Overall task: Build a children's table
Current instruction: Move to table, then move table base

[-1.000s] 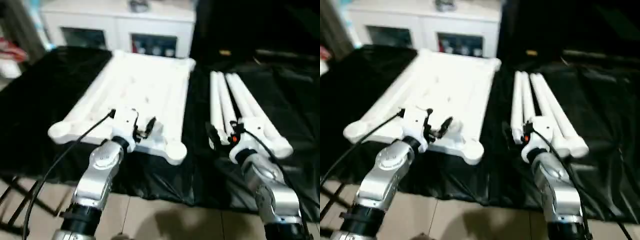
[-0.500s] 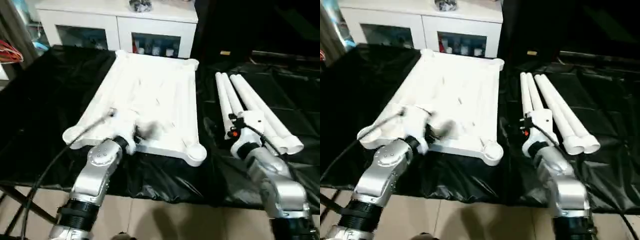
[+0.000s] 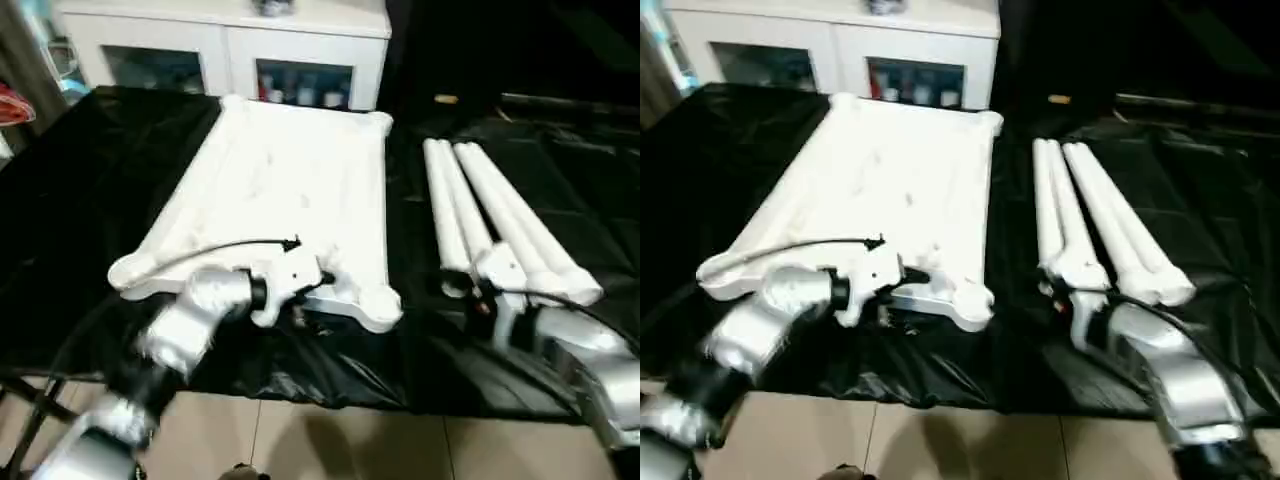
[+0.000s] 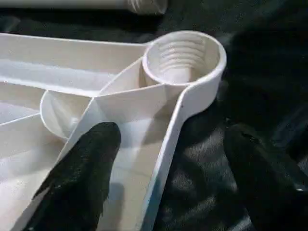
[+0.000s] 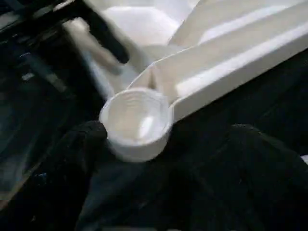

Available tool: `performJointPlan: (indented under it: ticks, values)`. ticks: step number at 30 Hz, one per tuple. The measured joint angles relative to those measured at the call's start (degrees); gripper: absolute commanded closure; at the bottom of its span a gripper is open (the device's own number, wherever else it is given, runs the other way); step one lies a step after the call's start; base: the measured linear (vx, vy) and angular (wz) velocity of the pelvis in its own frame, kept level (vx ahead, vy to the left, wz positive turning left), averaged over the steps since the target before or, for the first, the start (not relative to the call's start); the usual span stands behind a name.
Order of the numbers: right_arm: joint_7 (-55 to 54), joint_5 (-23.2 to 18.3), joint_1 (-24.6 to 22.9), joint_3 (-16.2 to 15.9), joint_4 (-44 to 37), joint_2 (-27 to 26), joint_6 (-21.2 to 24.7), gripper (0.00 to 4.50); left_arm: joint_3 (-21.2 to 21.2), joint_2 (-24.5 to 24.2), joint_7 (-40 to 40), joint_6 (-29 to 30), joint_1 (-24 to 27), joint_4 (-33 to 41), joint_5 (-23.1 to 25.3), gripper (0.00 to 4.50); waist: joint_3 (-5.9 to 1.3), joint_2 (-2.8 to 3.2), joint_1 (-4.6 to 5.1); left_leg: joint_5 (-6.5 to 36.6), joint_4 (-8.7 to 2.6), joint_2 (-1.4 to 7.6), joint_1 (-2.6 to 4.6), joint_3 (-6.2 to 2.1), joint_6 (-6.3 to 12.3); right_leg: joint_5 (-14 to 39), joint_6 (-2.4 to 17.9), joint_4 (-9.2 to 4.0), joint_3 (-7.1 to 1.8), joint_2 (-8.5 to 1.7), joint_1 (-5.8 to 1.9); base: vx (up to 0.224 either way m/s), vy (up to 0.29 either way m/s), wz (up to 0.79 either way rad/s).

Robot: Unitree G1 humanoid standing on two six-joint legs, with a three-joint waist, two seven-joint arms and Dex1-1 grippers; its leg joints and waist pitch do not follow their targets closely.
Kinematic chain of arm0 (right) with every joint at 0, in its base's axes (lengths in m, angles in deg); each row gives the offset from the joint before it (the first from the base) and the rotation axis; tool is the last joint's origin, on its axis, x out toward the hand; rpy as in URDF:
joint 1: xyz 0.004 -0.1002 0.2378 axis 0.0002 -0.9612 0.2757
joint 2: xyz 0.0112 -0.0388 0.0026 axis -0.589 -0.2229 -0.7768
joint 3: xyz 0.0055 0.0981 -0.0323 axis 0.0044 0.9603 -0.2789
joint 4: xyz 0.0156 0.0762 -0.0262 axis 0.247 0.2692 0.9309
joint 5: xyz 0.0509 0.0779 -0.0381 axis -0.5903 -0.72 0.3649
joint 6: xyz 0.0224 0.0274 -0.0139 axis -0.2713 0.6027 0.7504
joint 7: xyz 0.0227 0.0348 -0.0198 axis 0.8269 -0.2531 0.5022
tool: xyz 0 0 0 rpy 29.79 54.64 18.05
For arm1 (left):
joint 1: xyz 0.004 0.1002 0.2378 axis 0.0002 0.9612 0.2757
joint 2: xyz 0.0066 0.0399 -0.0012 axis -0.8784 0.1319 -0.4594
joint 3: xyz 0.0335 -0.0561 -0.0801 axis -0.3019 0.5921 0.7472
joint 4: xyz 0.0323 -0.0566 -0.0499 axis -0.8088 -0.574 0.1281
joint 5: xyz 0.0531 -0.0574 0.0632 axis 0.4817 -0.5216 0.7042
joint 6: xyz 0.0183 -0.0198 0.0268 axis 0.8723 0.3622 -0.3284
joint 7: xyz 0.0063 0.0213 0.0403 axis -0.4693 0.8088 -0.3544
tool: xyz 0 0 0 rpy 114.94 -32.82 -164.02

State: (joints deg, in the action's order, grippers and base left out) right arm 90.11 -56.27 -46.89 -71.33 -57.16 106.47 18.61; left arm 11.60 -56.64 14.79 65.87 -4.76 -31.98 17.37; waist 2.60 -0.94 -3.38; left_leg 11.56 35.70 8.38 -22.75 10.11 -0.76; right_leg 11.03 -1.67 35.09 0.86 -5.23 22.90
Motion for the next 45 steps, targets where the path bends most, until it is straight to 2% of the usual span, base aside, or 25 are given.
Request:
performJointPlan:
  ticks: [1,2,3,6,7,10,12,14,18,21,28,39,42,45]
  values:
    - [0.55,-0.67,-0.19,-0.05,-0.52,0.08,0.45,0.00,-0.29,0.00,-1.15,-0.28,-0.68,-0.73,-0.02,1.00,0.00,0.03,0.01,-0.01,0.00,0.01,0.09,0.03,-0.02,-0.02,0.03,0.01,-0.01,0.00,-0.07,0.000,0.000,0.00]
    - [1.04,-0.97,-0.42,-0.12,-0.99,0.22,0.69,0.00,-0.48,0.08,-2.26,-0.63,-1.14,-1.36,-0.17,1.32,0.02,0.12,-0.02,-0.02,0.00,0.01,0.16,0.05,-0.03,-0.04,0.06,0.01,-0.01,-0.01,-0.13,0.000,0.000,0.00]
    - [1.49,-1.27,-0.56,-0.24,-1.49,0.33,0.94,0.00,-0.55,0.12,-3.48,-0.82,-1.53,-2.05,-0.44,1.46,0.03,0.19,-0.02,-0.02,0.00,0.02,0.18,0.09,-0.03,-0.05,0.08,0.01,-0.02,-0.02,-0.14,0.000,0.000,0.00]
    - [2.40,-1.55,-0.87,-0.43,-2.20,0.94,1.37,0.00,-0.88,0.39,-6.48,-1.40,-3.12,-4.61,-0.50,1.48,0.09,0.42,-0.07,-0.06,0.00,0.03,0.20,0.12,-0.09,-0.12,0.19,0.00,-0.02,-0.03,-0.15,0.000,0.000,0.00]
    - [2.69,-1.59,-0.93,-0.64,-2.47,1.37,1.52,0.00,-1.04,0.45,-7.88,-2.00,-4.66,-6.85,-0.45,1.68,0.14,0.53,-0.08,-0.07,0.00,0.03,0.20,0.13,-0.10,-0.14,0.23,-0.03,-0.03,-0.03,-0.15,0.000,0.000,0.00]
    - [3.23,-1.65,-1.41,-0.67,-2.78,1.78,1.96,0.00,-1.48,0.55,-10.35,-4.27,-8.07,-11.54,0.10,1.88,0.20,0.84,-0.27,-0.08,0.00,0.03,0.21,0.13,-0.10,-0.15,0.24,-0.03,-0.02,-0.03,-0.19,0.000,0.000,0.00]
    - [3.47,-1.82,-1.72,-0.67,-3.46,1.88,2.58,0.00,-1.71,0.52,-10.74,-5.60,-9.43,-13.71,0.91,1.92,0.15,1.12,-0.25,-0.08,0.00,0.03,0.21,0.14,-0.10,-0.15,0.24,-0.04,-0.02,-0.04,-0.20,0.000,0.000,0.00]
    - [3.72,-2.01,-1.86,-0.69,-4.00,2.05,3.00,0.00,-1.91,0.70,-10.66,-6.80,-10.19,-15.18,1.74,2.30,0.17,1.25,-0.27,-0.08,-0.02,0.03,0.20,0.14,-0.10,-0.14,0.24,-0.05,-0.01,-0.04,-0.19,0.000,0.000,0.00]
    - [4.11,-2.19,-2.98,-0.76,-5.26,3.39,3.87,0.00,-2.80,2.20,-9.83,-9.53,-12.74,-20.89,4.21,2.40,0.25,1.55,-0.31,-0.08,-0.02,0.04,0.21,0.15,-0.10,-0.14,0.25,-0.04,0.00,-0.04,-0.20,0.000,0.000,0.00]
    - [4.33,-2.35,-3.31,-0.80,-6.24,3.46,4.15,0.00,-3.17,2.55,-9.42,-11.33,-14.57,-24.36,5.46,2.77,0.17,1.84,-0.30,-0.08,-0.02,0.05,0.23,0.15,-0.10,-0.15,0.25,-0.06,-0.01,-0.04,-0.22,0.000,0.000,0.00]
    - [4.18,-2.63,-4.63,-1.07,-6.72,3.46,4.54,0.00,-3.50,3.35,-9.28,-13.54,-15.35,-29.49,7.51,3.25,0.08,2.33,-0.27,-0.08,-0.02,0.06,0.24,0.16,-0.09,-0.15,0.26,-0.05,0.00,-0.04,-0.22,0.000,0.000,0.00]
    - [3.71,-2.65,-4.65,-1.86,-6.77,3.28,5.06,0.00,-3.12,4.63,-7.27,-15.35,-16.25,-31.25,8.62,4.26,0.08,2.35,-0.37,-0.08,-0.02,0.06,0.22,0.17,-0.09,-0.15,0.26,-0.08,0.00,-0.05,-0.23,0.000,0.000,0.00]
    - [3.59,-2.62,-4.89,-1.87,-6.78,3.25,5.03,0.00,-2.12,5.25,-6.26,-14.48,-14.36,-28.44,8.45,4.45,0.07,2.39,-0.22,-0.08,-0.04,0.06,0.23,0.21,-0.09,-0.15,0.26,-0.10,-0.02,-0.06,-0.22,0.000,0.000,0.00]
    - [3.25,-2.60,-4.97,-1.87,-6.79,3.25,5.01,0.00,-1.77,5.32,-4.95,-11.81,-11.82,-23.75,8.47,4.48,-0.06,2.80,-0.16,-0.08,-0.06,0.06,0.25,0.21,-0.09,-0.15,0.26,-0.10,-0.02,-0.06,-0.22,0.000,0.000,0.00]
